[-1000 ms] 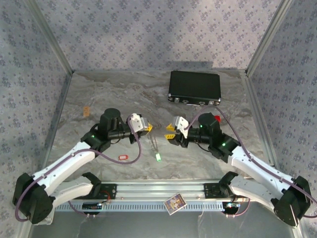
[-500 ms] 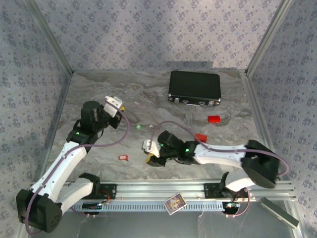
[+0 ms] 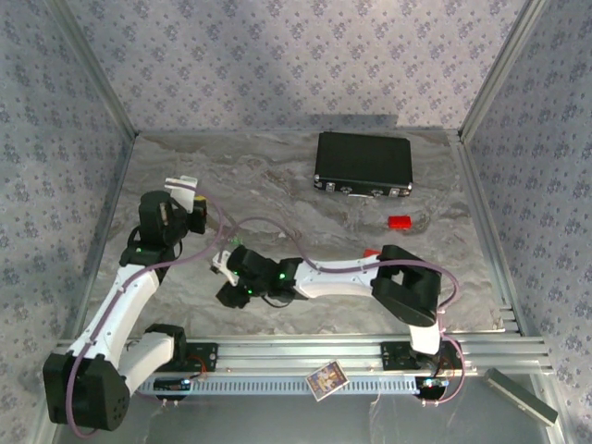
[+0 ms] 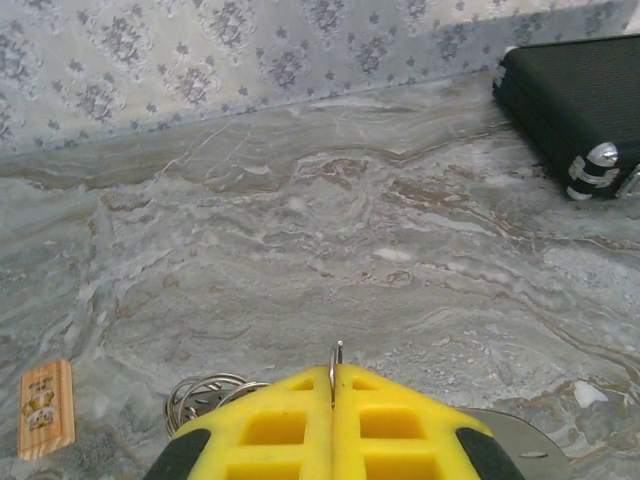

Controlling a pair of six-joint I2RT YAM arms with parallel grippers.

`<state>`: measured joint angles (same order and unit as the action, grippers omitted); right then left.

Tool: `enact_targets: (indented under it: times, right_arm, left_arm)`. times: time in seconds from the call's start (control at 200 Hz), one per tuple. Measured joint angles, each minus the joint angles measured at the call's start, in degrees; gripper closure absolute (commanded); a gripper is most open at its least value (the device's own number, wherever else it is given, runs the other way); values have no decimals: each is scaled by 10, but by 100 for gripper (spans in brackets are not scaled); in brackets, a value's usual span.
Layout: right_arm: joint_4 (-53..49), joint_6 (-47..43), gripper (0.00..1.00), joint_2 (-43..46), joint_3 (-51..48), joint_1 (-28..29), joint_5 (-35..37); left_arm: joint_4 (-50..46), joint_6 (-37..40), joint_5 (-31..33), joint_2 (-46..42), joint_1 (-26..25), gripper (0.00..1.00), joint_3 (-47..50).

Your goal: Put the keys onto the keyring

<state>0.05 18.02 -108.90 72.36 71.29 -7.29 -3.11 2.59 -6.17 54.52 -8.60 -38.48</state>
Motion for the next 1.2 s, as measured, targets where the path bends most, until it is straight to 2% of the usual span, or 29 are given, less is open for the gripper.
enact_targets:
  times: [0.2,0.455,0.635,0.899,1.199]
  right_arm:
    - [-83,31,59,-58,82,-9,1]
    - [-169,24,57,-139,173,-9,27]
    - [-196,9,55,-165,195,-10,48]
    - [-218,-5,55,-181,221,-5,66]
    - [-224,-27,66,-167,197,9,114]
  left_arm:
    - [17,-19,15,-1,14,100,14]
    - [26,-25,17,-1,15,100,19]
    - [29,-25,17,-1,15,100,19]
    - [30,-25,17,-1,15,100,19]
    - [29,-25,15,-1,15,100,19]
